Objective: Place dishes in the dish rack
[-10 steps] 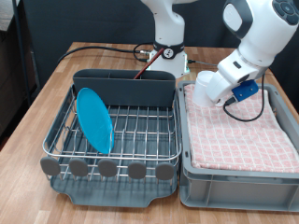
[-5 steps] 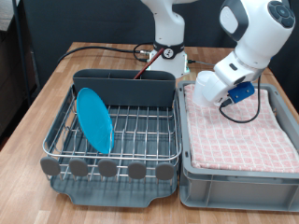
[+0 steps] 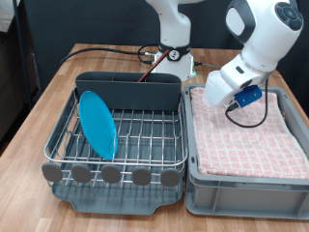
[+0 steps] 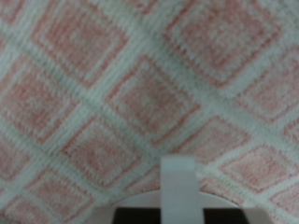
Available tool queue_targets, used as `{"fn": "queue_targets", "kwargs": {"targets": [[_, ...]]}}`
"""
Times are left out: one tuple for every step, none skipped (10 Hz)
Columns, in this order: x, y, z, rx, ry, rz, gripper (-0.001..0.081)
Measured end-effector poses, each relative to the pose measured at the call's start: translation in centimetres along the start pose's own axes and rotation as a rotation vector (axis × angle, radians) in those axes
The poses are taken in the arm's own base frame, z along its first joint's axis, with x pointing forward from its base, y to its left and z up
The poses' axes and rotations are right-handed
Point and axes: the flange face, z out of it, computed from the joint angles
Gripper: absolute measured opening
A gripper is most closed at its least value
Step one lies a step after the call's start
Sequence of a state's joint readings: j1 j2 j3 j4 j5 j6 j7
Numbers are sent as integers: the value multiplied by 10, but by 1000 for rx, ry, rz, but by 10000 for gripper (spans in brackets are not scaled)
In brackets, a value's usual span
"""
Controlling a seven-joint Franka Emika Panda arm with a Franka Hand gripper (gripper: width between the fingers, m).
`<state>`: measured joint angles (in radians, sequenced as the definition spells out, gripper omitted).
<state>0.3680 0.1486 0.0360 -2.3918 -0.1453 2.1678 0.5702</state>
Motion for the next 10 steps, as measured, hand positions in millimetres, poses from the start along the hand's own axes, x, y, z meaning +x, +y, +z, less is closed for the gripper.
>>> {"fn": "queue_targets", "kwargs": {"targets": [[0, 1, -3, 1, -6, 5, 72], [-1, 2, -9, -1, -9, 9, 72], [-1, 4, -19, 0, -4, 15, 72], [-2, 7, -32, 4, 7, 25, 72], [-3, 10, -45, 9, 21, 33, 72], [-5, 13, -58, 11, 29, 40, 72], [-5, 17, -70, 12, 31, 47, 72], [-5, 22, -81, 15, 33, 55, 72], [-4, 26, -90, 21, 35, 61, 72], [-2, 29, -96, 24, 36, 65, 72]]}}
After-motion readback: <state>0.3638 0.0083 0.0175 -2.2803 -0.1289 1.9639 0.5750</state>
